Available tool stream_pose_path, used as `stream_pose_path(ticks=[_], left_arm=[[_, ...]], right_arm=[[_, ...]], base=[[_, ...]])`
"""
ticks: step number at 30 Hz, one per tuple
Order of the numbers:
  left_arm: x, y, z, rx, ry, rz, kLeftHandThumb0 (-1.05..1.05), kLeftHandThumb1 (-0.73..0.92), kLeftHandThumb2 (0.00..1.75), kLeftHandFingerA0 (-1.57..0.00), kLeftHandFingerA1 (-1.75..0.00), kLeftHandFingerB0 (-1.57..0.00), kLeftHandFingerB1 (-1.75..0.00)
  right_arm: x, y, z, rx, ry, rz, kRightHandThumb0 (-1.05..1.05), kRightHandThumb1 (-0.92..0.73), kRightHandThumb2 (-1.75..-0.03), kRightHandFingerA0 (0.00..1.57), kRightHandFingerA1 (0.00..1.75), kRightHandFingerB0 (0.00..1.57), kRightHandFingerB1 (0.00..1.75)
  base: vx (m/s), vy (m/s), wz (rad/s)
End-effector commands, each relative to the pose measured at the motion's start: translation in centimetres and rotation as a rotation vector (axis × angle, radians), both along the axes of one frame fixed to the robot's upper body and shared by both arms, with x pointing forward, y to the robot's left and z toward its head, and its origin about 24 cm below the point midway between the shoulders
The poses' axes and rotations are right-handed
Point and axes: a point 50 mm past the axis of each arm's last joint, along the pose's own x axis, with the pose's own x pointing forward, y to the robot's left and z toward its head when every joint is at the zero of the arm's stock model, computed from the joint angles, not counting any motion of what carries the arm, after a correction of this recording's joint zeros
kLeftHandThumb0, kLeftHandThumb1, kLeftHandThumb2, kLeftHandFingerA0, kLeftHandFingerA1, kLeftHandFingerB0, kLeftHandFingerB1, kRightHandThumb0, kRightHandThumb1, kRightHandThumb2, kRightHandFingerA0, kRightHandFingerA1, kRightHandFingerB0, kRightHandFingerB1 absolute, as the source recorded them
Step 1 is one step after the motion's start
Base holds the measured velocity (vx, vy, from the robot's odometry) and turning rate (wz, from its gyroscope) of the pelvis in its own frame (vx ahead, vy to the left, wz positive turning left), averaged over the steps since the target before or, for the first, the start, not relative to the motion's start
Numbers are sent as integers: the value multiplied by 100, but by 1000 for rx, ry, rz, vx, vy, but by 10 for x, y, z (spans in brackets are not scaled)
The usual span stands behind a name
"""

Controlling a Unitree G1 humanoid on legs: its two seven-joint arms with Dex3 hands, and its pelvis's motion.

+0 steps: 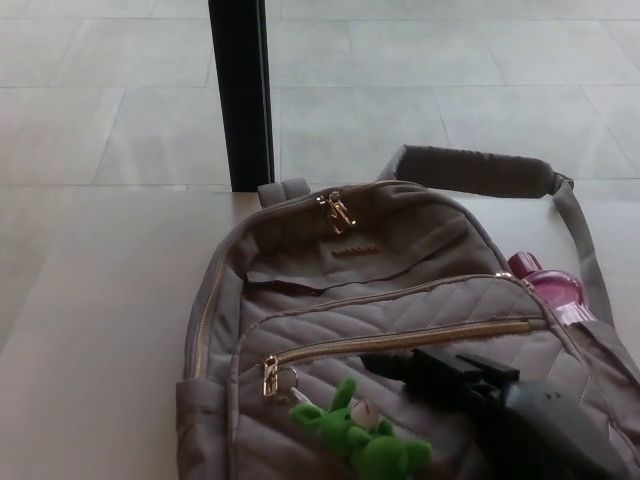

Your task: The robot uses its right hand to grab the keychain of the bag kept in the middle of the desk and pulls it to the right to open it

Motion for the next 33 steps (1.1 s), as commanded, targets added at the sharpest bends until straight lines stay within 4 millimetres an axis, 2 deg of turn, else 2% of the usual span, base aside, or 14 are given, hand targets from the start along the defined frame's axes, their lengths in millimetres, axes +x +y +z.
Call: stream_pose_path(ticks=[1, 2, 4, 5, 8, 9, 11, 12, 18, 23, 29, 30, 32, 33], left_arm=[[-1, 5, 5, 27, 10, -36, -60, 62, 59, -79, -79, -65, -44], [-1, 5, 5, 19, 8, -32, -60, 62, 59, -76, -80, -65, -44], [-1, 5, 4, 10, 7, -29, -60, 62, 59, -74, -83, -64, -44], [-2, 4, 4, 1, -8, -9, -59, 60, 58, -74, -75, -66, -45], [-2, 4, 4, -3, -11, -10, -60, 61, 59, -72, -62, -66, -45], [-2, 4, 4, -8, -14, 0, -61, 60, 59, -76, -63, -67, -45], [-3, 4, 4, -10, -14, -2, -59, 61, 59, -75, -63, -66, -44], [-3, 4, 4, -9, -11, -1, -58, 61, 59, -75, -65, -66, -44], [-3, 4, 5, 0, -11, -36, -63, 62, 59, -75, -59, -65, -44], [-1, 3, 2, -4, 12, -20, -61, 61, 59, -86, -86, -64, -43], [1, 2, 2, 9, 25, -47, -61, 63, 59, -74, -64, -63, -42], [1, 2, 2, 8, 22, -49, -62, 63, 59, -76, -64, -64, -42], [1, 2, 2, -5, 14, -36, -61, 62, 59, -82, -77, -66, -44], [1, 2, 2, -9, 8, -34, -61, 62, 59, -82, -77, -66, -44]], right_arm=[[-1, 4, -3, -108, -60, 3, -86, -52, -89, 25, 59, 7, 34], [-2, 6, 1, -120, -67, 5, -79, -62, -60, 20, 53, 8, 28], [-1, 7, 2, -129, -78, 7, -80, -61, -59, 16, 51, 7, 28], [1, 9, 6, -151, -90, 16, -83, -49, -89, 10, 54, 7, 31], [3, 12, 10, -182, -131, 32, -82, -48, -88, 6, 53, 4, 43], [4, 14, 15, -190, -146, 51, -40, -24, -91, 3, 54, 0, 50], [4, 16, 18, -190, -152, 59, -40, -22, -90, 3, 54, 0, 50], [3, 17, 20, -193, -171, 71, -86, -59, -59, 9, 53, 14, 36], [1, 18, 18, -211, -183, 69, -87, -61, -60, 28, 59, 21, 37], [5, 7, 12, -272, -146, 11, -77, -62, -59, 38, 63, 27, 36], [12, -3, 13, -288, -161, -57, -72, -61, -59, 45, 67, 29, 35], [12, -4, 13, -287, -163, -61, -81, -53, -88, 49, 73, 26, 46], [14, -7, 13, -257, -175, -89, -66, -54, -93, 90, 95, 33, 53], [13, -7, 13, -250, -176, -92, -66, -54, -93, 90, 95, 33, 53]], base=[[0, 0, 0], [0, 0, 0], [0, 0, 0], [0, 0, 0], [0, 0, 0], [0, 0, 0], [0, 0, 0], [0, 0, 0], [0, 0, 0], [0, 0, 0], [0, 0, 0], [0, 0, 0], [0, 0, 0], [0, 0, 0]])
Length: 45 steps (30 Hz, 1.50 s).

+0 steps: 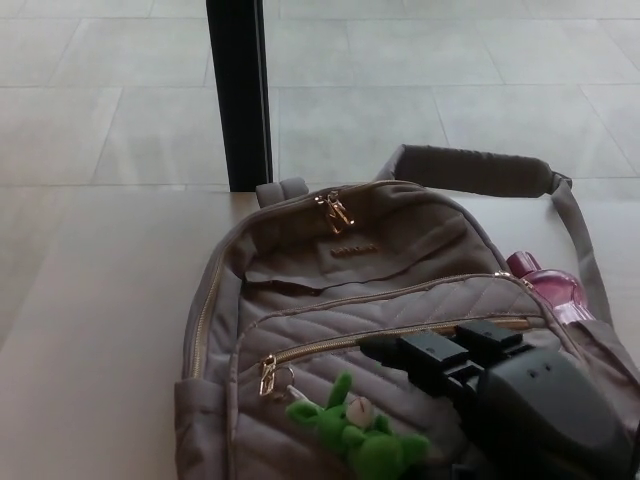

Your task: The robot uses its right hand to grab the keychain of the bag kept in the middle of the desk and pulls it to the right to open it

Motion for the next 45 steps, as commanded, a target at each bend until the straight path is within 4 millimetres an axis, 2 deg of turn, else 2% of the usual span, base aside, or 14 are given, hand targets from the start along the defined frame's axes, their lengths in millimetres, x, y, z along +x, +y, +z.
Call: stream_pose_path(ticks=[1, 2, 5, 14, 15, 17, 18, 22, 23, 32, 40, 41, 42, 45], left_arm=[[-1, 5, 4, 8, 3, -1, -61, 62, 59, -82, -77, -66, -44], [-1, 4, 3, 10, 6, 5, -63, 62, 59, -80, -73, -66, -44], [-3, 5, 4, 9, 13, -1, -63, 65, 60, -73, -61, -64, -43], [-5, 4, 3, 13, 27, -30, -68, 69, 61, -73, -61, -64, -44], [-5, 4, 3, 13, 25, -30, -70, 69, 61, -74, -63, -64, -44], [-5, 5, 4, 13, 23, -31, -70, 69, 61, -74, -63, -64, -44], [-5, 4, 4, 9, 8, -28, -71, 69, 61, -76, -56, -65, -45], [-6, 5, 5, 18, 6, -43, -71, 70, 61, -79, -56, -63, -44], [-6, 5, 5, 14, 2, -41, -70, 70, 62, -79, -57, -64, -45], [-2, 6, 5, -11, -12, 0, -68, 70, 61, -75, -54, -64, -45], [1, 6, 7, 0, -16, -25, -72, 71, 62, -76, -54, -62, -44], [1, 7, 7, -4, -19, -25, -71, 71, 62, -76, -55, -62, -45], [1, 7, 7, -5, -16, -20, -72, 71, 62, -75, -54, -62, -44], [0, 6, 7, 0, -13, -23, -72, 71, 62, -75, -53, -62, -44]], right_arm=[[3, -7, -2, 10, -15, -50, -66, -54, -93, 90, 95, 33, 53], [2, -7, -2, 16, -17, -51, -61, -70, -61, 95, 93, 42, 43], [1, -4, -2, 65, -57, -45, -53, -70, -61, 104, 106, 51, 46], [-7, 10, 2, 102, -82, 31, -66, -66, -60, 103, 97, 36, 41], [-8, 10, 2, 104, -82, 34, -73, -54, -91, 102, 99, 29, 50], [-9, 11, 2, 107, -82, 38, -73, -54, -91, 102, 99, 29, 50], [-11, 11, 2, 107, -86, 44, -70, -63, -59, 105, 98, 31, 37], [-13, 11, -1, 88, -75, 68, -76, -64, -60, 101, 102, 15, 32], [-14, 11, -1, 72, -64, 67, -86, -55, -90, 96, 102, 6, 40], [-14, 7, -5, 25, -20, 83, -96, -58, -96, 94, 102, 11, 16], [-15, 11, -8, 14, -50, 130, -85, -51, -91, 92, 103, 4, 33], [-15, 13, -8, 12, -50, 141, -85, -66, -61, 92, 106, 6, 31], [-16, 14, -8, 6, -45, 147, -86, -53, -93, 90, 104, 3, 31], [-17, 17, -9, 9, -35, 150, -87, -54, -92, 94, 105, 5, 38]], base=[[0, 0, 0], [0, 0, 0], [0, 0, 0], [0, 0, 0], [0, 0, 0], [0, 0, 0], [0, 0, 0], [0, 0, 0], [0, 0, 0], [0, 0, 0], [0, 0, 0], [0, 0, 0], [0, 0, 0], [0, 0, 0]])
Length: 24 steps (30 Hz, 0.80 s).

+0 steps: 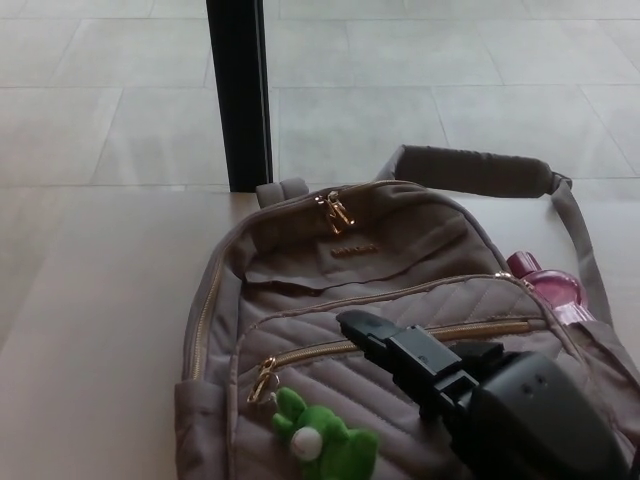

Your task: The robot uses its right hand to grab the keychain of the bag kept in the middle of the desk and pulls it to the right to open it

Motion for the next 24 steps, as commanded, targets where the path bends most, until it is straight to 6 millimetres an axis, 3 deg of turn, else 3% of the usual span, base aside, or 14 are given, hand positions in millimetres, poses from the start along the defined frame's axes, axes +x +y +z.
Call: stream_pose_path(ticks=[1, 2, 6, 7, 10, 11, 14, 15, 17, 18, 19, 21, 22, 24], left_arm=[[-1, 7, 5, 20, 11, -7, -73, 71, 62, -74, -52, -60, -43], [-1, 7, 5, 17, 10, -3, -72, 71, 62, -76, -55, -62, -44], [0, 7, 5, 24, 16, -9, -71, 71, 62, -79, -57, -64, -45], [-1, 7, 5, 28, 19, -9, -70, 71, 62, -78, -56, -64, -45], [0, 7, 5, 27, 13, -18, -69, 71, 62, -76, -57, -61, -45], [1, 6, 5, 22, 13, -13, -67, 71, 62, -76, -59, -62, -46], [1, 6, 4, 37, 21, -19, -66, 72, 62, -77, -57, -61, -45], [1, 6, 4, 40, 27, -19, -66, 72, 62, -76, -57, -61, -45], [2, 5, 3, 43, 31, -21, -66, 72, 62, -77, -59, -61, -46], [2, 5, 3, 36, 29, -9, -66, 71, 62, -76, -57, -60, -45], [2, 5, 3, 39, 29, -21, -67, 72, 62, -76, -56, -61, -45], [2, 5, 3, 25, 18, -7, -67, 72, 62, -73, -54, -60, -45], [2, 6, 4, 19, 11, -13, -68, 72, 62, -73, -55, -60, -45], [2, 6, 5, 5, -2, -6, -70, 71, 62, -72, -53, -61, -45]], right_arm=[[-4, 5, -10, -45, 58, 36, -83, -54, -91, 95, 106, 4, 41], [-3, 7, -9, -41, 55, 36, -78, -67, -61, 94, 106, 11, 35], [-2, 10, -9, -26, 30, 38, -74, -52, -90, 96, 104, 9, 45], [-2, 10, -9, -21, 29, 38, -72, -67, -60, 94, 105, 15, 36], [-2, 15, -7, -8, 18, 48, -64, -64, -59, 93, 101, 15, 37], [-2, 15, -8, -8, 5, 48, -68, -51, -86, 94, 100, 13, 47], [-2, 17, -7, -24, -17, 55, -67, -53, -87, 94, 101, 12, 47], [-2, 18, -7, -24, -19, 55, -61, -65, -59, 94, 106, 19, 38], [0, 20, -7, -25, -19, 60, -65, -52, -88, 96, 104, 15, 48], [0, 19, -7, -27, -19, 59, -60, -64, -59, 96, 103, 21, 37], [0, 19, -7, -20, -19, 63, -62, -50, -88, 98, 102, 16, 48], [1, 18, -8, -42, -31, 57, -66, -53, -88, 94, 101, 18, 48], [2, 18, -8, -42, -28, 54, -60, -64, -59, 95, 102, 22, 38], [3, 17, -9, -53, -32, 42, -61, -48, -87, 98, 101, 18, 49]], base=[[0, 0, 0], [0, 0, 0], [0, 0, 0], [0, 0, 0], [0, 0, 0], [0, 0, 0], [0, 0, 0], [0, 0, 0], [0, 0, 0], [0, 0, 0], [0, 0, 0], [0, 0, 0], [0, 0, 0], [0, 0, 0]])
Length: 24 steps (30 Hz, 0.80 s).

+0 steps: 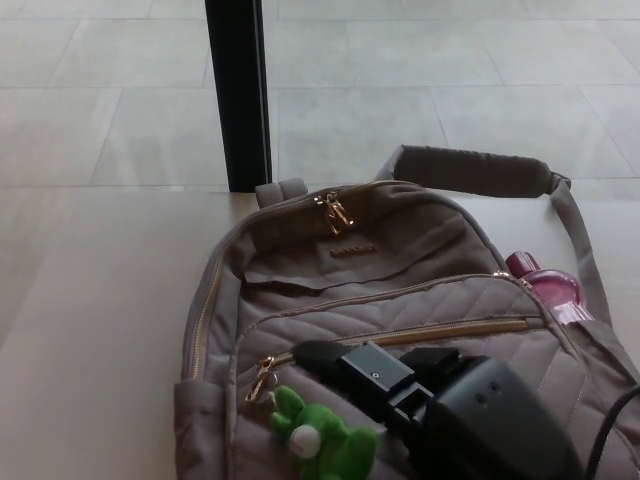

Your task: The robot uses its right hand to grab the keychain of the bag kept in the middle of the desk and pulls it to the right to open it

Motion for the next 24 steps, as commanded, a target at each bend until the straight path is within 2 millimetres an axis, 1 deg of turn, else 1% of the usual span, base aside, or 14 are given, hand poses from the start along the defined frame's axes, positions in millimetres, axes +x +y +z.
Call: stream_pose_path(ticks=[1, 2, 5, 6, 7, 8, 10, 14, 16, 18, 20, 22, 23, 24], left_arm=[[-2, 7, 6, 8, -6, -1, -71, 71, 62, -73, -51, -62, -44], [-2, 6, 6, 10, -8, -5, -73, 72, 62, -77, -53, -65, -45], [0, 7, 6, 2, -23, 2, -74, 71, 61, -77, -55, -67, -46], [0, 7, 6, 14, -18, -11, -73, 72, 62, -79, -57, -67, -47], [1, 7, 6, 12, -21, -4, -73, 71, 61, -78, -55, -65, -46], [2, 7, 7, 15, -22, -9, -72, 72, 61, -79, -56, -68, -47], [3, 7, 7, 16, -22, -11, -74, 73, 62, -79, -60, -66, -47], [4, 8, 7, 7, -31, 11, -73, 72, 62, -76, -60, -67, -47], [5, 8, 8, 8, -26, 6, -69, 73, 62, -73, -58, -65, -46], [6, 8, 7, 19, -4, -6, -71, 76, 63, -74, -59, -64, -44], [7, 9, 8, 29, -3, -12, -72, 76, 63, -74, -58, -64, -44], [8, 8, 7, 40, 4, -23, -71, 77, 64, -75, -57, -63, -44], [9, 8, 7, 40, 6, -23, -71, 77, 64, -74, -55, -64, -44], [9, 9, 7, 35, 5, -19, -71, 77, 64, -74, -55, -64, -44]], right_arm=[[3, -2, -7, -54, 15, -16, -65, -50, -86, 96, 102, 19, 49], [3, -3, -7, -61, 15, -20, -59, -61, -58, 97, 101, 24, 39], [4, -5, -9, -72, 10, -29, -57, -60, -58, 98, 103, 26, 40], [5, -6, -9, -88, 4, -34, -62, -51, -87, 99, 105, 24, 51], [5, -6, -9, -85, 9, -33, -56, -65, -60, 98, 111, 32, 43], [5, -6, -9, -64, 0, -20, -50, -63, -60, 98, 115, 41, 48], [5, -5, -10, -53, -5, -18, -49, -63, -60, 98, 118, 48, 50], [4, -4, -10, -44, -23, -8, -48, -64, -59, 101, 121, 49, 54], [2, 0, -10, -16, -32, 15, -47, -63, -60, 100, 128, 47, 55], [0, 3, -10, -2, -40, 40, -44, -62, -61, 94, 140, 45, 55], [0, 3, -10, 8, -52, 50, -42, -62, -58, 96, 141, 46, 54], [0, 4, -9, 14, -72, 76, -37, -63, -59, 94, 158, 47, 57], [0, 4, -9, 14, -87, 81, -38, -64, -64, 90, 166, 50, 60], [-1, 4, -9, 17, -98, 87, -30, -62, -66, 95, 172, 53, 60]], base=[[0, 0, 0], [0, 0, 0], [0, 0, 0], [0, 0, 0], [0, 0, 0], [0, 0, 0], [0, 0, 0], [0, 0, 0], [0, 0, 0], [0, 0, 0], [0, 0, 0], [0, 0, 0], [0, 0, 0], [0, 0, 0]])
